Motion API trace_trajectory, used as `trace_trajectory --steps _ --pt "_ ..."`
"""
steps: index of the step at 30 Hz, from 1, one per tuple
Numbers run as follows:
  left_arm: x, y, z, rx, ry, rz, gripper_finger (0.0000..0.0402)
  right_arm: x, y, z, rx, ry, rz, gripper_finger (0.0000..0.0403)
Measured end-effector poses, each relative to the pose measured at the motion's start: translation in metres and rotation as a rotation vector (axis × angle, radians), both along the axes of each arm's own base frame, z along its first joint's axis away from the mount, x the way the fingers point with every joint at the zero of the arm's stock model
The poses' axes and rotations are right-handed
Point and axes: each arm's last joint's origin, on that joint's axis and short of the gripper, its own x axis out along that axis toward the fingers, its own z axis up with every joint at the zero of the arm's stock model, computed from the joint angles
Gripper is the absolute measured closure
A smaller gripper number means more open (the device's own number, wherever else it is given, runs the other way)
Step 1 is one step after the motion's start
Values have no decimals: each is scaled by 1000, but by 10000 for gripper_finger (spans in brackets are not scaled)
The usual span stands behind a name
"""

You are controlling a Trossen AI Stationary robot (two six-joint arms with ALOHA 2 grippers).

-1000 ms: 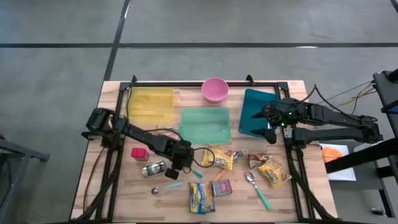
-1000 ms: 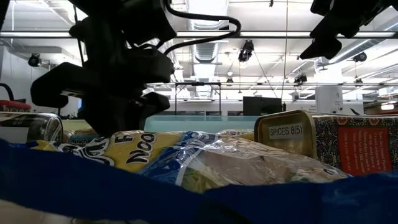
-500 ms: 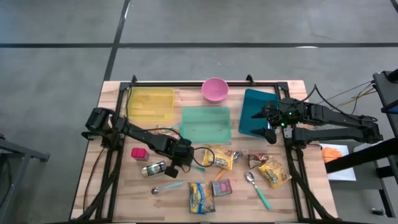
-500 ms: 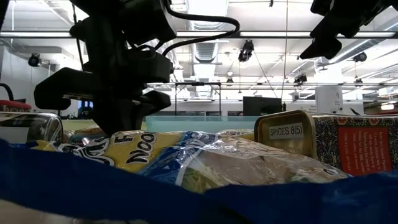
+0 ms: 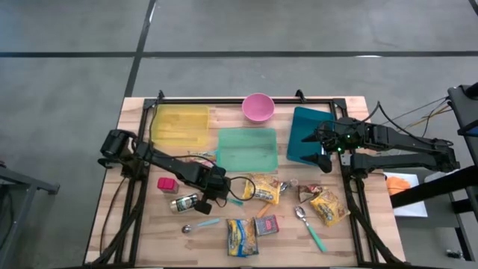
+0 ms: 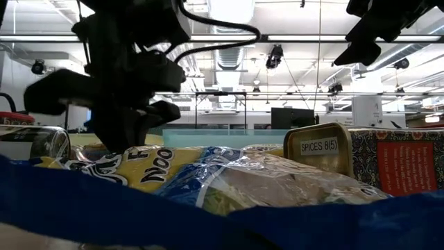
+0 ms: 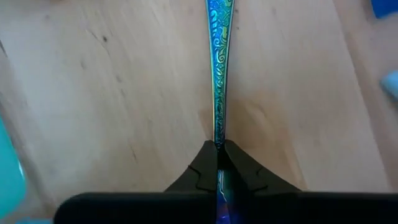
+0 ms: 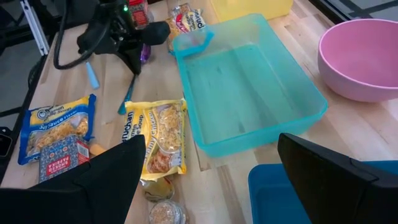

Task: Pick & Place Food Item
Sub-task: Put the blue spoon into the green bin

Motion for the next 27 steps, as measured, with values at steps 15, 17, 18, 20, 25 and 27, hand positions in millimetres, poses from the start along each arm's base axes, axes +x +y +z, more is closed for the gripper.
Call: trace_trajectory --steps 15,17,18,20,25,27 --pt "-17 7 61 41 -177 64 393 0 0 0 -1 -2 0 39" --pt "-25 10 75 57 -211 79 393 0 0 0 -1 -3 0 39" --pt "-29 12 81 69 -223 89 393 0 0 0 -1 -6 0 39" --pt "-38 16 95 94 -256 114 393 0 0 0 -2 -6 0 39" --pt "-63 36 123 171 -300 250 393 1 0 1 -12 -9 6 39" --pt "-71 45 130 208 -319 314 393 1 0 1 -20 -9 12 39"
